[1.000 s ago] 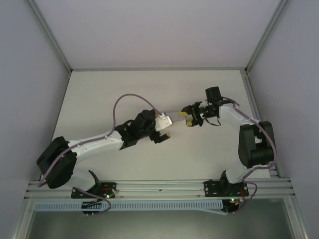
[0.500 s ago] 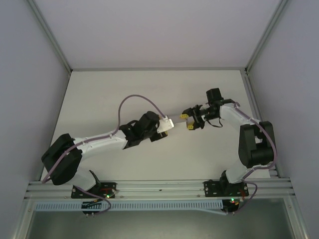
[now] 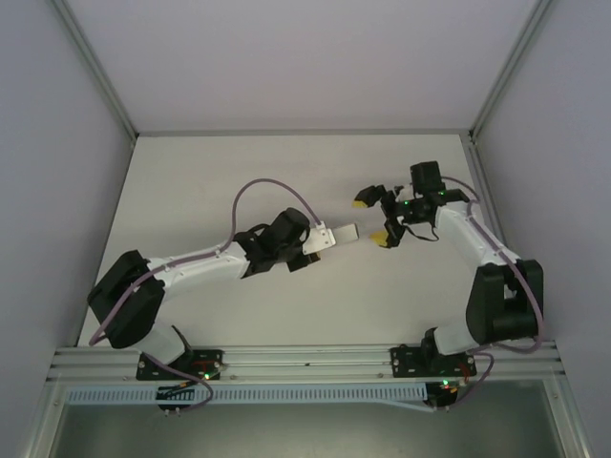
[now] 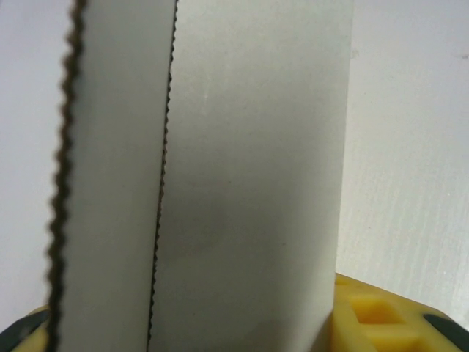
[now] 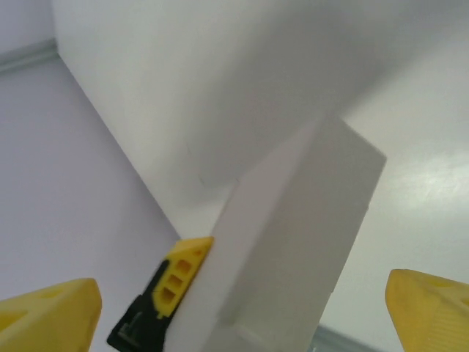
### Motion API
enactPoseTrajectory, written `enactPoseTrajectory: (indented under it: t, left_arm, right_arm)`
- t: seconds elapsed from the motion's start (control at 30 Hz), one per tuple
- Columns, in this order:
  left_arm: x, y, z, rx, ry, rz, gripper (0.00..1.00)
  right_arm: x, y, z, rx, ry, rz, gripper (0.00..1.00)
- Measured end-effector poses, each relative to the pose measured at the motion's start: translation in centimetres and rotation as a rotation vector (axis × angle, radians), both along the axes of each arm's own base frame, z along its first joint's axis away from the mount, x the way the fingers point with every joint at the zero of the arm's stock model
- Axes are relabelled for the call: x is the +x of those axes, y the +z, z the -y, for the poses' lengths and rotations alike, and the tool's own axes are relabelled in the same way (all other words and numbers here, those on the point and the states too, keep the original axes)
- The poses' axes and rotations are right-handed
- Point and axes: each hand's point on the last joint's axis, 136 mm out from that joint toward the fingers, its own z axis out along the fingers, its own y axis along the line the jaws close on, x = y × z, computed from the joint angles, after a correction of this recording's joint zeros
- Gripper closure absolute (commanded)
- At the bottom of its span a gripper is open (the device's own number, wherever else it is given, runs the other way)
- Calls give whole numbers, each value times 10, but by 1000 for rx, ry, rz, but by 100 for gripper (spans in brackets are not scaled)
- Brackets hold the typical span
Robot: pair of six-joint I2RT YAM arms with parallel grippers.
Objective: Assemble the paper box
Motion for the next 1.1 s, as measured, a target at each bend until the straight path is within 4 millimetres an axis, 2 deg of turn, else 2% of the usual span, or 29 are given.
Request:
enactPoseTrajectory:
  t: [0.13,0.27,0.33,0.4,0.5,0.57,0.7,0.83,0.93,1.1]
  left_arm:
    - [1,-11,-6,10,-19,-111,63]
    - [1,-15,-16,1,-34,-210,62]
    - [2,-14,-19,7,-49,-251,61]
    - [3,-14,-19,20,-62,-281,61]
    - [1,-19,-16,41,-87,-319,60]
    - [-5,-24,-17,58,-111,-350,60]
    - [-9,-28,-14,78,-145,-384,59]
    - [-9,-29,-13,88,-152,-395,58]
    - [-8,-29,-13,91,-154,-397,58]
    - [-9,-29,-13,92,-154,-398,57]
  right_arm:
    - [23,33,37,-221,-61,265,0]
    - [19,67,68,-397,-135,566,0]
    - [9,70,79,-433,-195,694,0]
    - [-1,61,83,-446,-205,765,0]
    - [-5,50,72,-422,-131,808,0]
    - [-6,50,62,-407,-68,832,0]
    - [-14,55,36,-394,93,887,0]
    - [-28,45,7,-379,264,886,1]
    - [-36,32,-4,-388,342,847,8]
    - [-39,7,0,-432,383,757,22]
